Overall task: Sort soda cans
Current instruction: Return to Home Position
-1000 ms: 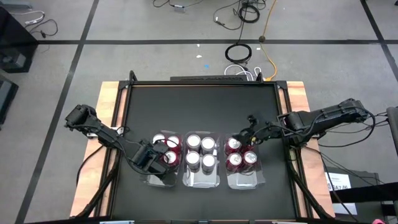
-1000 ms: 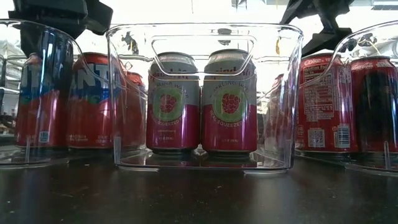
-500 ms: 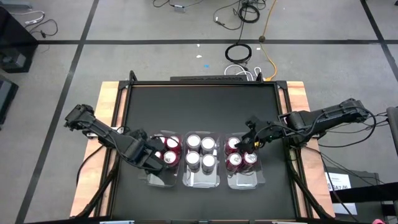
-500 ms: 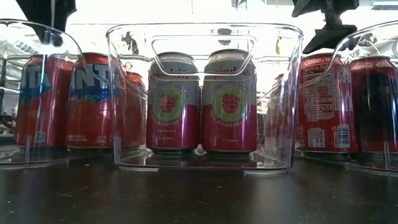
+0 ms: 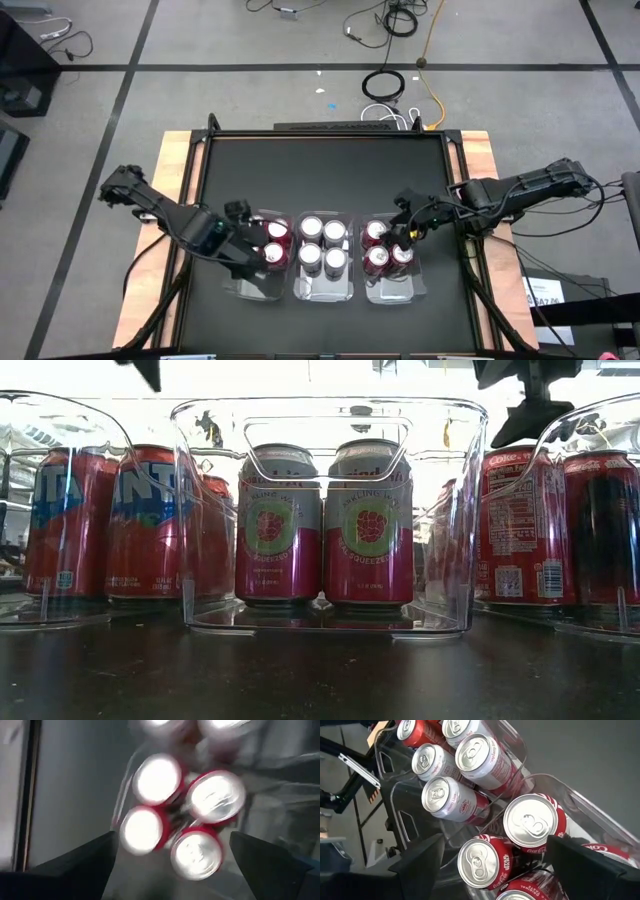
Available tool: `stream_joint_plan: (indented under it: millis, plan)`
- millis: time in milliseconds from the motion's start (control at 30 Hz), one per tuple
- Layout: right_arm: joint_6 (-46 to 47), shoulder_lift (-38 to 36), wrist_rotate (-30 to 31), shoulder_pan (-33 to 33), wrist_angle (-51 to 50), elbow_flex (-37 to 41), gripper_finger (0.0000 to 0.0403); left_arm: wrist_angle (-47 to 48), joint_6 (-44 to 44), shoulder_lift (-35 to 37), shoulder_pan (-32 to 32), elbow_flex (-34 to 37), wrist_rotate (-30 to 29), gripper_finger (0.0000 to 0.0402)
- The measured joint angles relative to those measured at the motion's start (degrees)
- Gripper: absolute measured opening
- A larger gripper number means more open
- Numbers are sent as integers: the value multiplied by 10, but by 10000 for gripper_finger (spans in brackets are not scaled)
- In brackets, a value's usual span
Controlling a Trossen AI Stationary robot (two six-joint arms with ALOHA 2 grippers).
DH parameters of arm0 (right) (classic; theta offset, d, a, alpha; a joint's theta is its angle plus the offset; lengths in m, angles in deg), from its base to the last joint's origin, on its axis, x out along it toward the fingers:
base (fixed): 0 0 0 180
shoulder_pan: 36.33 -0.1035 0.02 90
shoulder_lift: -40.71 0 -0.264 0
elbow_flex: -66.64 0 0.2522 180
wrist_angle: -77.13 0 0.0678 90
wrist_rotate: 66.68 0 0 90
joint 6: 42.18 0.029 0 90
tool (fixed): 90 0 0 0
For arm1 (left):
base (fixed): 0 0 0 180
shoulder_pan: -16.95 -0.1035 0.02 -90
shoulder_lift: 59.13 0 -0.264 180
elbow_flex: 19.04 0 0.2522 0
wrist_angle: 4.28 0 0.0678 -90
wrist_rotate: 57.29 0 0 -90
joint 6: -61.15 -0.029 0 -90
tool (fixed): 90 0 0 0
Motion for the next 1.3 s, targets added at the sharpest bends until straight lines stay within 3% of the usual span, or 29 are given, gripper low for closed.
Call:
stream_joint_plan:
  millis: [233, 400, 567, 700, 800, 1033, 1300]
  plan:
    - [-53, 0, 0, 0, 0, 0, 343, -240, -245, 103, -7, 75, -11, 390]
    - [-69, 0, 0, 0, 0, 0, 343, -400, -293, 237, -49, 238, 30, 390]
    - [-91, 0, 0, 0, 1, 0, 343, -571, -355, 384, -146, 399, 118, 390]
    - [-92, 0, 1, 0, 1, 0, 343, -638, -360, 491, -223, 504, 193, 390]
    - [-92, 0, 1, 0, 1, 0, 343, -681, -337, 569, -252, 583, 215, 390]
    - [-87, 0, 2, 0, 1, 0, 343, -861, -313, 721, -261, 766, 161, 390]
    - [-88, 0, 2, 0, 0, 0, 343, -871, -312, 862, -261, 861, 165, 390]
